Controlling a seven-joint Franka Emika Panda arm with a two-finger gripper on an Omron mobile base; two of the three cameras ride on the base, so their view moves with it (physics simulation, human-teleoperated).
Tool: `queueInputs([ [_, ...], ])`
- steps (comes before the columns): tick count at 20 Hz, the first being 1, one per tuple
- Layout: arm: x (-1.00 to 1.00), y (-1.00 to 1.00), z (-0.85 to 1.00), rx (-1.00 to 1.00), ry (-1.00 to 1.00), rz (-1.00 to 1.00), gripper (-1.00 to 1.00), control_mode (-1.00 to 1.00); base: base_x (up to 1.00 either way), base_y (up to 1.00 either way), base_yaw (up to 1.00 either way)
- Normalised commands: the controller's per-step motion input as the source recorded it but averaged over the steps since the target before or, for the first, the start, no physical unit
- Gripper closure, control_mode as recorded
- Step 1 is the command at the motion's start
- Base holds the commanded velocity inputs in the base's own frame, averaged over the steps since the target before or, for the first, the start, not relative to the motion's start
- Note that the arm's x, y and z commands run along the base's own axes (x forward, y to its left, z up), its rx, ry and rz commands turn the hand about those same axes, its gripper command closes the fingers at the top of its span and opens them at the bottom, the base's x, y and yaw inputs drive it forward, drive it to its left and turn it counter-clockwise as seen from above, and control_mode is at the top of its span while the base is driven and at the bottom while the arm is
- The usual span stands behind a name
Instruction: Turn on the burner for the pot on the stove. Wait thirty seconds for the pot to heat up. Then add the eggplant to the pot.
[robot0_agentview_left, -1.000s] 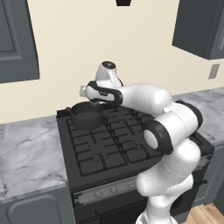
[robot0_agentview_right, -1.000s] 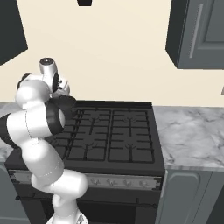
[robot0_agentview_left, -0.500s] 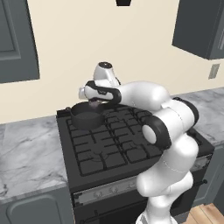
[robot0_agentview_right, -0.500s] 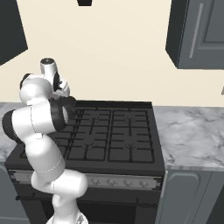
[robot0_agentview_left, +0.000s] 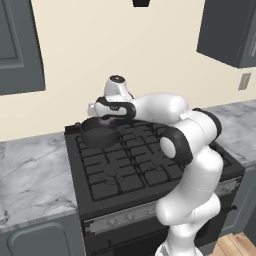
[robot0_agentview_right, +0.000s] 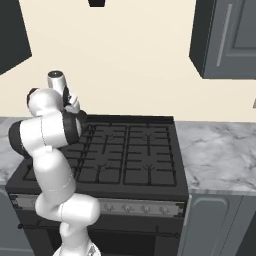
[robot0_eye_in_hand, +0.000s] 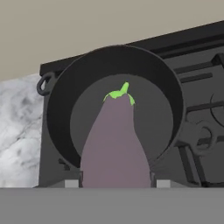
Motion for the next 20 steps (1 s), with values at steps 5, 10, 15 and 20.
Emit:
queueInputs([
  [5,0.30,0.14,-0.10,0.00,0.00,0.00,1.00,-1.00,0.00,0.00,0.00],
  [10,0.19,0.00,-0.11,-0.03,0.00,0.00,1.00,-1.00,0.00,0.00,0.00],
  [15,0.08,0.00,-0.19,-0.04,0.00,0.00,1.00,-1.00,0.00,0.00,0.00],
  [20,0.09,0.02,-0.17,-0.02,0.00,0.00,1.00,-1.00,0.00,0.00,0.00],
])
